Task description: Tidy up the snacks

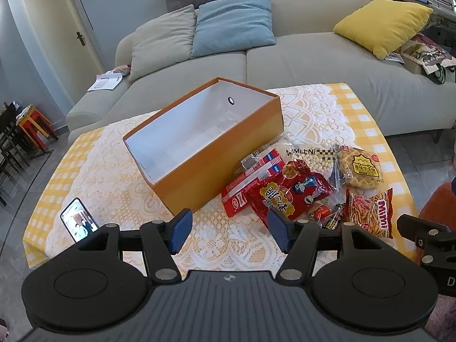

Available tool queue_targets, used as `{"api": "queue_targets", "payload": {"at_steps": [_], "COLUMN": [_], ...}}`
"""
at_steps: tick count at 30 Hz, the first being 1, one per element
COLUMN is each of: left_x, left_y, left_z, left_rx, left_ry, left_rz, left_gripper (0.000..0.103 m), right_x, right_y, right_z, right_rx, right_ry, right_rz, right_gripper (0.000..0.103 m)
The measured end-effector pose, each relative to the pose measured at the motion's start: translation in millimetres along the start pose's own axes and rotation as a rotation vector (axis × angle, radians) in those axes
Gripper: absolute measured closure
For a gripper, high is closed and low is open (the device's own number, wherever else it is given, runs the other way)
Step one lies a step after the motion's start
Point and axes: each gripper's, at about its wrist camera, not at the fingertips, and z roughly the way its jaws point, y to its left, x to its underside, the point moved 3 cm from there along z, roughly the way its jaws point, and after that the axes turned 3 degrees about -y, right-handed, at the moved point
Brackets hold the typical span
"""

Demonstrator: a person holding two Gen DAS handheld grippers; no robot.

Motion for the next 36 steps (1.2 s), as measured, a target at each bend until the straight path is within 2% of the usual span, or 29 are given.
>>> {"api": "queue_targets", "payload": {"at_steps": [36], "left_x": [-0.3], "left_y": [0.8], "left_z": [-0.5], "left_rx": [0.002], "left_ry": [-0.001], "left_rz": [-0.001], "left_gripper": [0.031], "right_x": [-1.4], "right_y": [1.9], "right_z": [-1.9], "right_rx": [-0.001], "right_ry": [-0.006], "right_rz": [-0.011], "right_gripper": [0.018]}}
